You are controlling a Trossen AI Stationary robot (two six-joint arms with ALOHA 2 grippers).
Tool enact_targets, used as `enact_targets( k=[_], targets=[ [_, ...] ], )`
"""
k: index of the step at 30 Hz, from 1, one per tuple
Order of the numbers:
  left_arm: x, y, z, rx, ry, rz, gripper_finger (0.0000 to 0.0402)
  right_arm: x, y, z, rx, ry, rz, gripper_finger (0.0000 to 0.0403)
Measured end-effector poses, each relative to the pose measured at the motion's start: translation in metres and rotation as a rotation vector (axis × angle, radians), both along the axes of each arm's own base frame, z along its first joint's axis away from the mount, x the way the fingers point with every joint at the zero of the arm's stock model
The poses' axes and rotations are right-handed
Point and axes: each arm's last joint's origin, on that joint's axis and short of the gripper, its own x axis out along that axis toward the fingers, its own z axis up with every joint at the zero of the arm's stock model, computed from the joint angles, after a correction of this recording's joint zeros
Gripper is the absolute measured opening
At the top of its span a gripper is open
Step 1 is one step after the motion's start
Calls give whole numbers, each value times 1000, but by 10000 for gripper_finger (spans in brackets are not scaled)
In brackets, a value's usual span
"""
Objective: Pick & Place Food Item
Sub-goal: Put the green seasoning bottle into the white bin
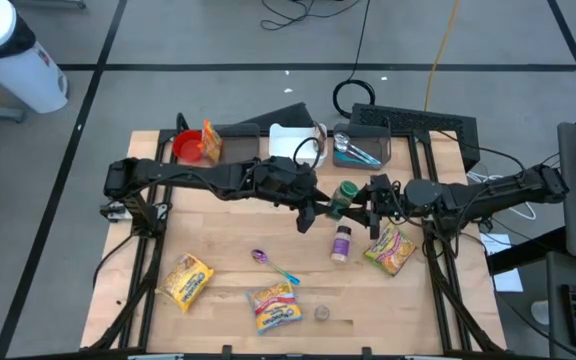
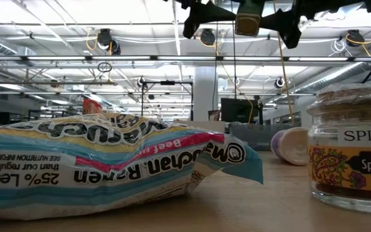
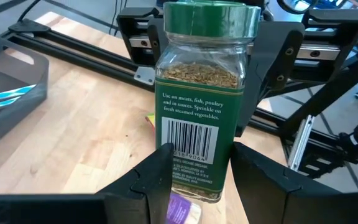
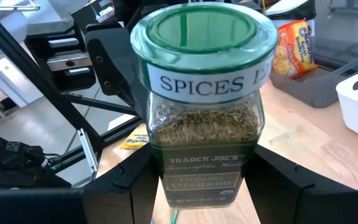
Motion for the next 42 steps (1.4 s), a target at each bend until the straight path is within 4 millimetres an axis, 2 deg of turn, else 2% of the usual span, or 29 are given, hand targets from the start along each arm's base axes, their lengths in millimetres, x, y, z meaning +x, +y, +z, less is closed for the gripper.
enact_targets(
  k=[12,22,26,30,36,42],
  targets=[
    [0,0,0,-66,-4,-53,177,0,0,2,5,-22,24,191],
    [3,0,3,-119,-43,-53,263,1,0,10,-3,-91,37,191],
    [5,0,8,-111,-109,-69,285,2,-1,13,-2,-129,33,191],
    [5,1,8,-112,-115,-76,273,7,-3,13,-1,-138,31,191],
    [4,0,9,-110,-114,-115,208,10,-2,12,1,-146,40,191],
    [4,0,9,-86,-115,-128,206,11,-2,11,2,-143,45,194]
  ],
)
